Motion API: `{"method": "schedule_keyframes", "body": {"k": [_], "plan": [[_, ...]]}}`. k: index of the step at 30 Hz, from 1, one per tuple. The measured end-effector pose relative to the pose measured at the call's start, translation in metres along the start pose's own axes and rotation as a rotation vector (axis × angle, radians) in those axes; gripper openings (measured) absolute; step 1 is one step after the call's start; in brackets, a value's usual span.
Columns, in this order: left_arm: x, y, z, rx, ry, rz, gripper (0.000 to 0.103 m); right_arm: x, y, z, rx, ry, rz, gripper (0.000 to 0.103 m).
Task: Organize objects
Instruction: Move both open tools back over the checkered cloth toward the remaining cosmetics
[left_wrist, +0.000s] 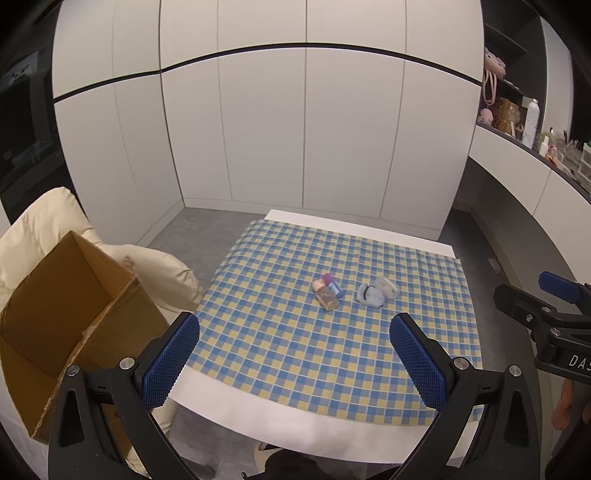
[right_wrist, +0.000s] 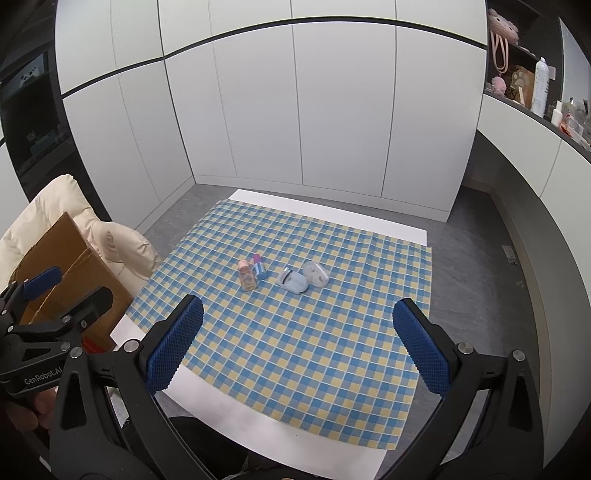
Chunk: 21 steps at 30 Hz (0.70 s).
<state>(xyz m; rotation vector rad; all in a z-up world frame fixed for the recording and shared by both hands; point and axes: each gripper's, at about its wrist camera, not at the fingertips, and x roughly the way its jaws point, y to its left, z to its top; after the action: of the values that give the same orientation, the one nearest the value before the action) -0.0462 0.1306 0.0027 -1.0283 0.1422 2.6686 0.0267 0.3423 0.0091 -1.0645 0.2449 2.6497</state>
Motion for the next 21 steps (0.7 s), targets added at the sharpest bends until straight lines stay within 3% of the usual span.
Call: {"method": "schedule_keyframes", "body": {"k": [21], "plan": [[0.009,-0.031,0.0,0.048,0.039,-0.05,0.102,-0.003,-0.028,-0.01,0.017,0.019,-0.043,0.103]]}}
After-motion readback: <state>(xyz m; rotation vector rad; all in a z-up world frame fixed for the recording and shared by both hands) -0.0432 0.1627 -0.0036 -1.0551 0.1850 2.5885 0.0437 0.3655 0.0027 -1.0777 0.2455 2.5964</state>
